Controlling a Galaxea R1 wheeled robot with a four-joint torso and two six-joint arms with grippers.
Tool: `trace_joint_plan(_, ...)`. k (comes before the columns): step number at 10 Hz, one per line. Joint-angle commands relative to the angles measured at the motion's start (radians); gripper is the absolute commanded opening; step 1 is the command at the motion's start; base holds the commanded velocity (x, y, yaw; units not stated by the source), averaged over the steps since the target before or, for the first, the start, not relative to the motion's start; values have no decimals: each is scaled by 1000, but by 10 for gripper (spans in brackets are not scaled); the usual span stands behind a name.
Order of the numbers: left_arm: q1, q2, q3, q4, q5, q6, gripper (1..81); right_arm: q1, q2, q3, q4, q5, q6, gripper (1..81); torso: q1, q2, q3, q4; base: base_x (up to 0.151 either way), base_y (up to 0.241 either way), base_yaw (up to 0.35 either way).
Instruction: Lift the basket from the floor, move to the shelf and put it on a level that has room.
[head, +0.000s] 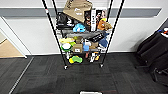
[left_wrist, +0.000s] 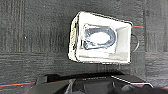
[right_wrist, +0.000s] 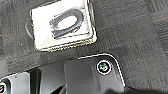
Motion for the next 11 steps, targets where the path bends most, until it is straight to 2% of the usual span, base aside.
trace_joint_plan(1, -102, 14, 1, 2, 112, -2, 811, 47, -22, 20, -1, -59, 0, 811, 63, -98, 1, 0, 0, 0, 0)
trace_joint_plan(2, -102, 16, 3, 1, 112, -2, 811, 47, -22, 23, -3, -61, 0, 811, 79, -121, -5, -78, 0, 0, 0)
trace_joint_plan(3, -102, 13, 1, -7, 111, -2, 811, 47, -23, 28, -3, -61, 0, 811, 94, -146, -11, -99, 0, 0, 0)
trace_joint_plan(4, -101, 11, 3, -9, 112, -2, 811, 48, -23, 32, -3, -61, 0, 811, 108, -169, -15, -113, 0, 0, 0)
trace_joint_plan(5, -101, 11, 1, -10, 112, -2, 811, 48, -23, 35, -4, -61, 0, 811, 125, -195, -16, -42, 0, 0, 0)
trace_joint_plan(6, -101, 13, 1, -10, 111, -2, 811, 51, -22, 37, -4, -61, 0, 811, 146, -229, -16, -72, 0, 0, 0)
trace_joint_plan(7, -101, 11, 1, -10, 112, -2, 811, 64, -23, 35, -3, -61, 0, 811, 162, -255, -16, -94, 0, 0, 0)
trace_joint_plan(8, -101, 11, 1, -10, 111, -2, 811, 74, -28, 38, -3, -62, 0, 811, 178, -279, -16, -106, 0, 0, 0)
trace_joint_plan(9, -101, 10, 0, -10, 111, -2, 811, 84, -28, 43, -6, -64, 0, 811, 197, -310, -16, -108, 0, 0, 0)
trace_joint_plan(10, -101, 10, -2, -10, 111, -2, 811, 93, -28, 49, -9, -64, 0, 811, 219, -344, -108, -108, 0, 0, 0)
trace_joint_plan(11, -101, 10, -3, -10, 111, -2, 811, 104, -28, 52, -9, -65, 0, 811, 244, -383, -111, -108, 0, 0, 0)
